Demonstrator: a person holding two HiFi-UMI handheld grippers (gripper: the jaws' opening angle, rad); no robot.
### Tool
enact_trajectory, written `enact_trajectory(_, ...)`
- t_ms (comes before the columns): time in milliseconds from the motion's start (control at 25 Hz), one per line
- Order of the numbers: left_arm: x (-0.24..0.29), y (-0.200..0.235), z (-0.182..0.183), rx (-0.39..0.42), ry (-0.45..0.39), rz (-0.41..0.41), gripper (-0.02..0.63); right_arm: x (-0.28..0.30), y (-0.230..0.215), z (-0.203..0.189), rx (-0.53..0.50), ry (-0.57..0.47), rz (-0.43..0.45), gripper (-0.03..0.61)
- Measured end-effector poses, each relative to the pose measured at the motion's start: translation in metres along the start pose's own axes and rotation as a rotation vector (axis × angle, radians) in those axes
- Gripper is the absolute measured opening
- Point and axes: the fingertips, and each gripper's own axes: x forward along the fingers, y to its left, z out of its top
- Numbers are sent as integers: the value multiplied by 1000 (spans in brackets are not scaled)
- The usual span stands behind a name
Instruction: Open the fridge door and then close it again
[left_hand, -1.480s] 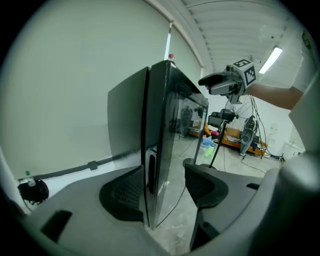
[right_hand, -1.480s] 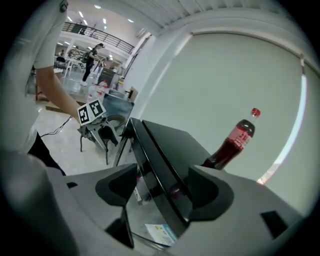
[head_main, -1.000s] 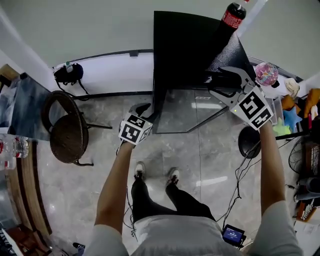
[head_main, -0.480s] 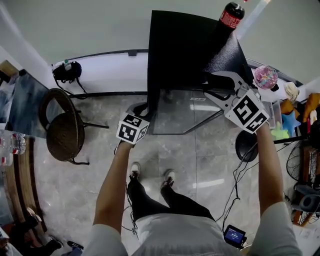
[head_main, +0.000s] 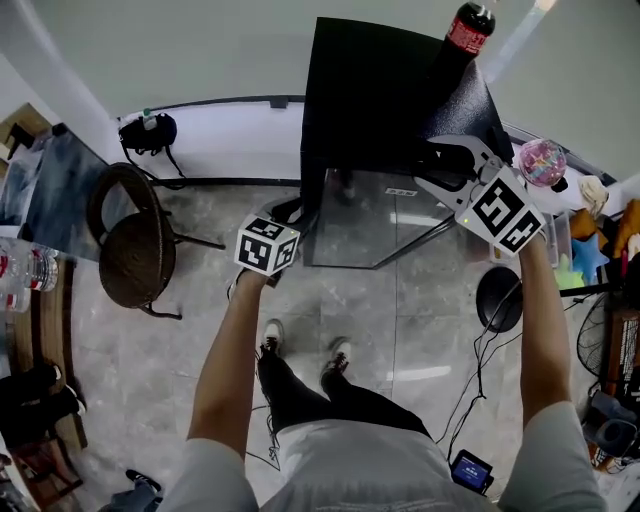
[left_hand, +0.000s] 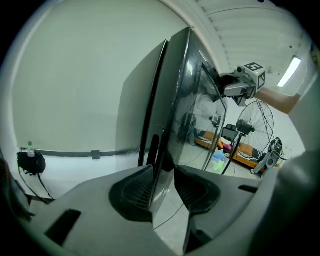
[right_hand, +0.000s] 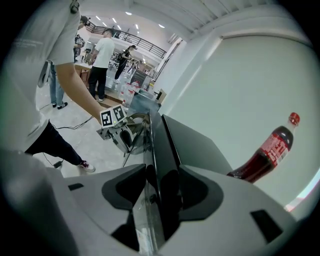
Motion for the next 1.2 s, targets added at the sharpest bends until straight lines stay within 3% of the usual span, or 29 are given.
enact_trajectory(600, -4, 0, -2, -38, -10, 26, 118, 0, 3, 2, 5, -13, 15, 199)
enact_trajectory(880, -5, 0, -4, 2, 23, 40, 118, 0, 5, 4, -9, -21, 7, 199)
enact_trajectory(1200, -29, -32, -26, -14, 4, -39, 107, -14, 26, 7, -72, -56, 67, 209)
